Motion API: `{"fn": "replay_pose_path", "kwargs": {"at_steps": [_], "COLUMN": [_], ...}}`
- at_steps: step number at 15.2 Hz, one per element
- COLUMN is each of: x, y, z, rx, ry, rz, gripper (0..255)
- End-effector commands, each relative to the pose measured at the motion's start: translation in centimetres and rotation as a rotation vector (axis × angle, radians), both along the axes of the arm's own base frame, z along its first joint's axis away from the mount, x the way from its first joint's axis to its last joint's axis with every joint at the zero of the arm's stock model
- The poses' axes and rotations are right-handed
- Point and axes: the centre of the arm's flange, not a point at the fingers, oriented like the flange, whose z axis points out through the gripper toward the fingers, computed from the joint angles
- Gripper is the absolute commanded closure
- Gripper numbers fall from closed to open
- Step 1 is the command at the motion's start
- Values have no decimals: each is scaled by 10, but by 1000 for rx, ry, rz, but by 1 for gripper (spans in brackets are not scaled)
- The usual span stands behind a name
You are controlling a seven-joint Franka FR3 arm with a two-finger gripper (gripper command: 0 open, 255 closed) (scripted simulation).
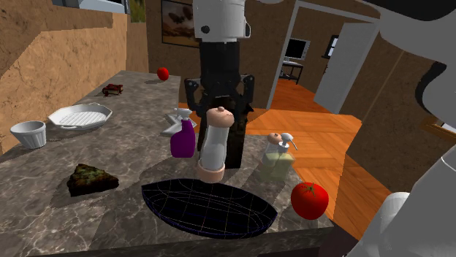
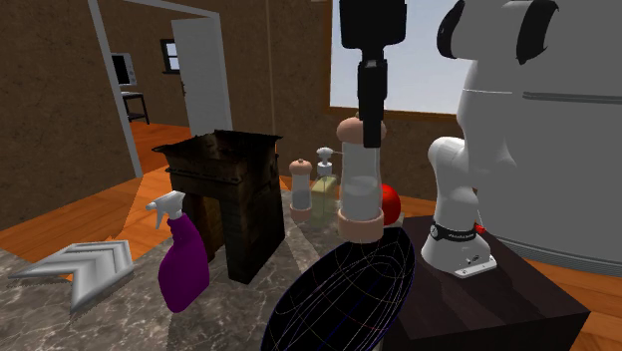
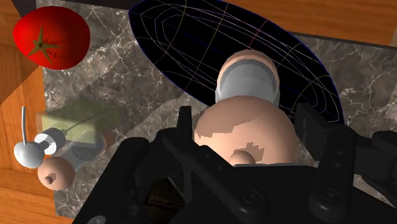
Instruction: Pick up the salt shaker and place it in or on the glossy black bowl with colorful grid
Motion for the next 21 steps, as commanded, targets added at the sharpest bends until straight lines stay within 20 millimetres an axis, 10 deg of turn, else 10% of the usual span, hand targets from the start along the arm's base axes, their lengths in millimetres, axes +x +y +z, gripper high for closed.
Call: {"fn": "replay_pose_path", "kwargs": {"at_steps": [1,21], "x": [0,0], "y": [0,0], "z": [-10,-104], "rx": [0,0], "ry": [-1,-1], "rz": [0,0], "gripper": [255,255]}}
